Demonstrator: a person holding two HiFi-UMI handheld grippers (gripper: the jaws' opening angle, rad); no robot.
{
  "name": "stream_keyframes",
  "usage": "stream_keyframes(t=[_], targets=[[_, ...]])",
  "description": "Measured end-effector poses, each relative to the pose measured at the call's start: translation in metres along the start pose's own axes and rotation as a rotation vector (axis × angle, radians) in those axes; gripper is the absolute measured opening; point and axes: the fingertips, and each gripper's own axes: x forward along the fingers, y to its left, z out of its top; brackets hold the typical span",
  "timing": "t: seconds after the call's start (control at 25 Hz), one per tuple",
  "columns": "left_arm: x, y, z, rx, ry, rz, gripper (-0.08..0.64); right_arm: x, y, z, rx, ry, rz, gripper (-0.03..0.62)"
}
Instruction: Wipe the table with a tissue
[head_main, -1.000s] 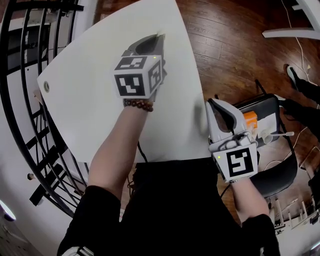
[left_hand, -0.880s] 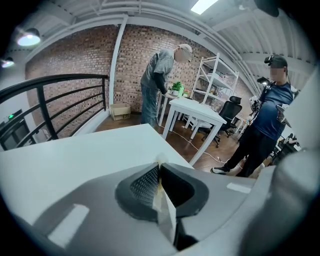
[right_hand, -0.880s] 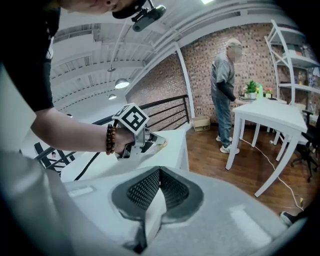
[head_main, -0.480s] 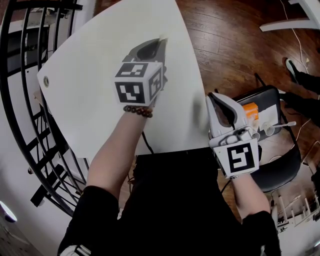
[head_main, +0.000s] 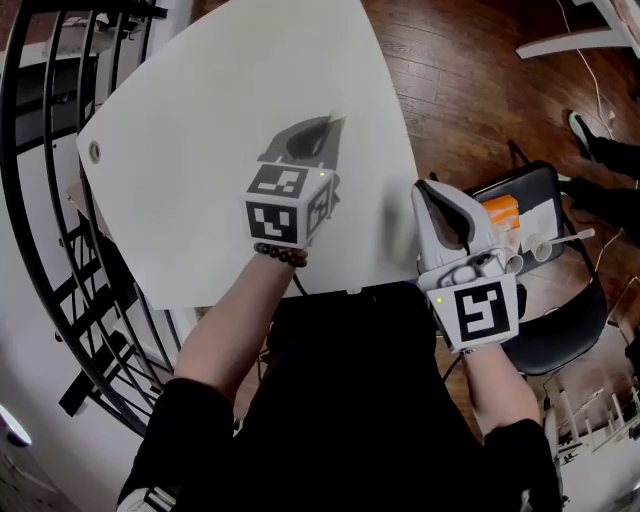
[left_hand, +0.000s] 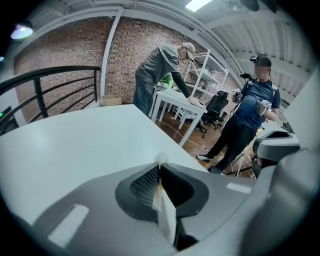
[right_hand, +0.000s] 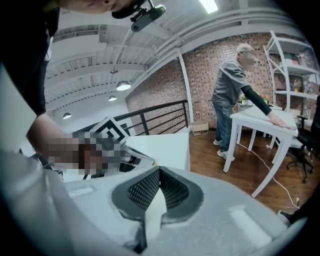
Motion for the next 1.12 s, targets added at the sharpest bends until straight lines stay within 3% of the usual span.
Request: stream_keyframes(t=[0.48, 1.12], targets=[[-0.011, -0.029, -0.046, 0.028, 0.063, -0.076, 0.03, -0.012, 0.024, -0.001, -0.016, -0.007, -0.028, -0.008], [-0.007, -0.057, -0.042, 0.076, 0.062, -0.136, 0.031, -0.033, 0.025, -0.007, -0.008, -0.014, -0.071, -0.008]])
